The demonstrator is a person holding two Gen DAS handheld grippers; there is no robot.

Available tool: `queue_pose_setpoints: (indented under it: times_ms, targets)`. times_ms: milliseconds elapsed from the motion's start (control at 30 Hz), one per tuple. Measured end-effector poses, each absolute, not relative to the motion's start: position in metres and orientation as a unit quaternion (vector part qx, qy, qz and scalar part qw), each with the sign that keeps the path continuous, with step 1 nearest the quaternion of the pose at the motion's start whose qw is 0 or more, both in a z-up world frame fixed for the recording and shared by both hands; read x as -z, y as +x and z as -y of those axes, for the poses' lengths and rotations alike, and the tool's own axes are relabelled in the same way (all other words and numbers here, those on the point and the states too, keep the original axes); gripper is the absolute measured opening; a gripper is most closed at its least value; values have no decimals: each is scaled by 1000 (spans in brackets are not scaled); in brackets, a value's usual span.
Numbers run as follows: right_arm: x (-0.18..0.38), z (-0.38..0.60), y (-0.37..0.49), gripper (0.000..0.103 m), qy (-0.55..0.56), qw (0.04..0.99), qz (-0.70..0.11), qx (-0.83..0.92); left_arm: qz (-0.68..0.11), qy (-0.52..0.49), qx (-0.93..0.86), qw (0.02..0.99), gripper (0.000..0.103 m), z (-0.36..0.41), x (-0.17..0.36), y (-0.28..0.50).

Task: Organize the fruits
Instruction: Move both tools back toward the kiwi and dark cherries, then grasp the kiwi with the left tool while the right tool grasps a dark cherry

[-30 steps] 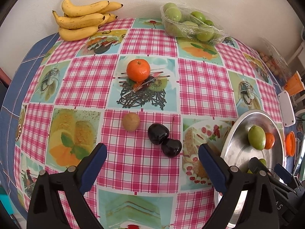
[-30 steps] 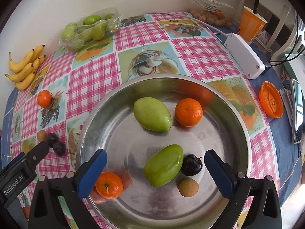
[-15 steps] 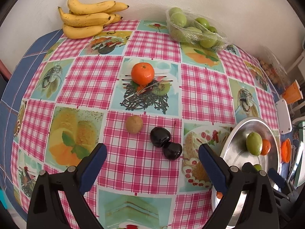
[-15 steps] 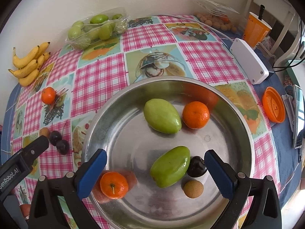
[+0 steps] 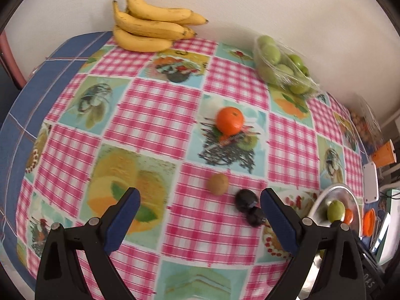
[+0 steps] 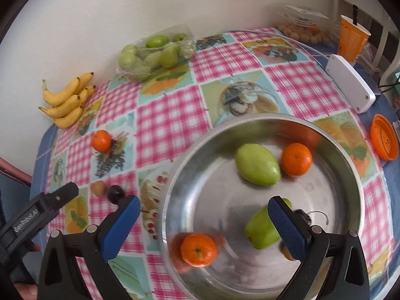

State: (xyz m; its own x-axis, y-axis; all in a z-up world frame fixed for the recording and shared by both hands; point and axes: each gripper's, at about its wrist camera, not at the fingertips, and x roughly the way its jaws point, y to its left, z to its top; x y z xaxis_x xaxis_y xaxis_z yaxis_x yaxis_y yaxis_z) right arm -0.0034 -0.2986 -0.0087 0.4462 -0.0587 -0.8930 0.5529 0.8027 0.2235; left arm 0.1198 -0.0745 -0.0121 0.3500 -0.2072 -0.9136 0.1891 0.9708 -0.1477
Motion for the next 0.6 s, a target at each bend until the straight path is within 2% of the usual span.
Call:
queue_pose_setpoints:
  times_ms: [300, 600]
  targets:
    - [-7, 244, 36, 103, 181, 853, -474, 122, -546, -46, 94, 831, 97, 32, 9, 137]
    - [15, 214, 65, 103, 169, 842, -506, 85, -556, -62, 94, 823, 97, 26, 18, 154]
